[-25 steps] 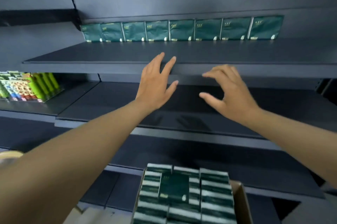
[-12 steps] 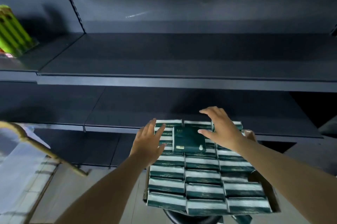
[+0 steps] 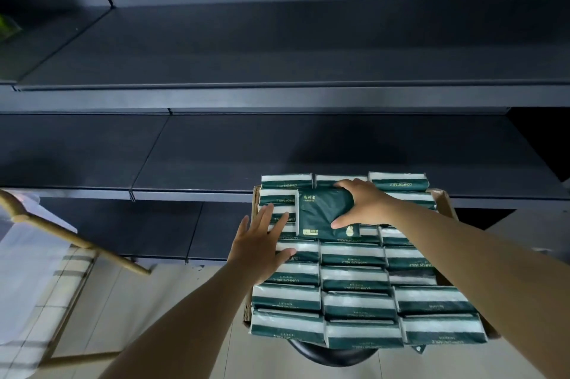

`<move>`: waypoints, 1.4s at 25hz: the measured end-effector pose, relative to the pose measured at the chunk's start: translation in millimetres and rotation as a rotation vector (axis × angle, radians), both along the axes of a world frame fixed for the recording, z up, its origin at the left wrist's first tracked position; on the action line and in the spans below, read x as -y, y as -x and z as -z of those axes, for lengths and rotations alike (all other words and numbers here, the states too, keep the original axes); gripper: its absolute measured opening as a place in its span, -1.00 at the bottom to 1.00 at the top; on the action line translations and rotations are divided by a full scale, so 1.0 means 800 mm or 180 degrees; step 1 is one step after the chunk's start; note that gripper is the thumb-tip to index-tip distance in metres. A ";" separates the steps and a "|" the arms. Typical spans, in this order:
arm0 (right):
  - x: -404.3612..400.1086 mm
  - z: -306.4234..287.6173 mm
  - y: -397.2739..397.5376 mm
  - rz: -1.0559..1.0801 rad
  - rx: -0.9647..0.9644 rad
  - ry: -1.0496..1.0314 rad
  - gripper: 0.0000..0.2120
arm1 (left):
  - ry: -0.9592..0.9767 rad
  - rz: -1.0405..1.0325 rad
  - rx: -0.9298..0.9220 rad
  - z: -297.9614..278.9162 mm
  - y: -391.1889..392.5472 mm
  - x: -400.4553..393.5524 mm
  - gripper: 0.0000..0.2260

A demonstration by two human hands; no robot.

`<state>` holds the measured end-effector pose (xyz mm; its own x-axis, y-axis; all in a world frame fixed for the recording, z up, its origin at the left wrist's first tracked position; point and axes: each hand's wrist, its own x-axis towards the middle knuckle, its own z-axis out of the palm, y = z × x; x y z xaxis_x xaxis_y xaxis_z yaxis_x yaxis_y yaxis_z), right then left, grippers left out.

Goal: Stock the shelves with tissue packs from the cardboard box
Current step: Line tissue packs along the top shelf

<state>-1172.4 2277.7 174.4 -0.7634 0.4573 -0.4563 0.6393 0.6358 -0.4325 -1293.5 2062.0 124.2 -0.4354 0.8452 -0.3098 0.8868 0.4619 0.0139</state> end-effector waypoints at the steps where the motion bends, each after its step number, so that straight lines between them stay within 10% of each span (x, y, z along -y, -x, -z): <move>1: 0.002 -0.002 0.000 -0.0050 0.0013 -0.0096 -0.13 | -0.0009 -0.0010 -0.0007 -0.001 0.000 -0.001 -0.36; 10: 0.022 -0.052 -0.025 -0.0224 -0.0775 -0.0096 -0.63 | -0.0370 -0.0096 -0.0072 -0.061 -0.008 -0.010 -0.30; 35: -0.019 -0.432 -0.154 -0.0917 -0.1667 -0.0674 -0.72 | -0.1584 -0.0248 -0.1510 -0.405 -0.109 -0.047 -0.25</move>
